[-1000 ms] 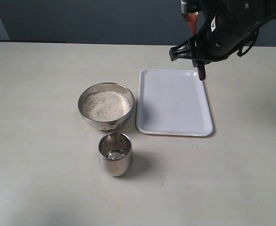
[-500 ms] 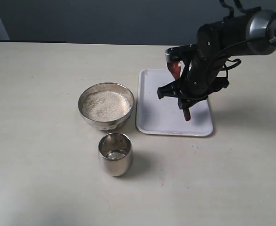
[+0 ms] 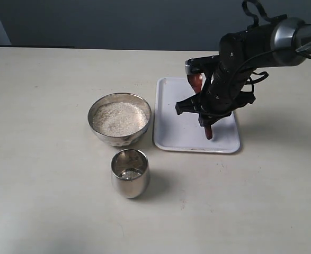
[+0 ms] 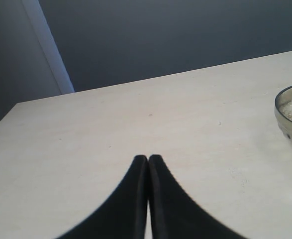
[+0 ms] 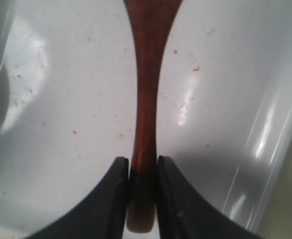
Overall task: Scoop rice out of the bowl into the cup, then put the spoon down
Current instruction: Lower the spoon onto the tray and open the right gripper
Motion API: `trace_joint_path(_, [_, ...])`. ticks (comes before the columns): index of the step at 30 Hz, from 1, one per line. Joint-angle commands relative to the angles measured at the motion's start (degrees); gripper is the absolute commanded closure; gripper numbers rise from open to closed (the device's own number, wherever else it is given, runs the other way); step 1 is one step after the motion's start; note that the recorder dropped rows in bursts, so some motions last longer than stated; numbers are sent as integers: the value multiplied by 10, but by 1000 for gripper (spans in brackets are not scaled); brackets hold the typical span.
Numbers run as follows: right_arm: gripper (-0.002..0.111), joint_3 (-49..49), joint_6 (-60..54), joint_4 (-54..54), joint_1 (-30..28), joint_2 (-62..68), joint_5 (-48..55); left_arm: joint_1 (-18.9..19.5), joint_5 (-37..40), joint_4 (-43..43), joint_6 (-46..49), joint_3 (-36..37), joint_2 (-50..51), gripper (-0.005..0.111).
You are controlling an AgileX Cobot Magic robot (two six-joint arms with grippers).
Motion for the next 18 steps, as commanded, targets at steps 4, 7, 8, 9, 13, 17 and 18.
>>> trace_joint_path(4, [109, -56, -4, 0, -3, 36, 58, -2, -6, 1, -2, -1, -3, 106])
trace_joint_path(7, [109, -86, -4, 21, -3, 47, 60, -2, -6, 1, -2, -1, -3, 106])
trace_joint_path(8, [109, -94, -4, 23, -3, 48, 60, -2, -6, 1, -2, -1, -3, 106])
trace_joint_path(9, [109, -103, -4, 23, -3, 51, 66, -2, -6, 1, -2, -1, -3, 106])
trace_joint_path(13, [109, -141, -4, 25, -3, 66, 118, -2, -6, 1, -2, -1, -3, 106])
trace_joint_path(17, [109, -157, -12, 34, -3, 82, 145, -2, -6, 1, -2, -1, -3, 106])
trace_joint_path(18, [109, -159, -13, 36, -3, 85, 148, -2, -6, 1, -2, -1, -3, 106])
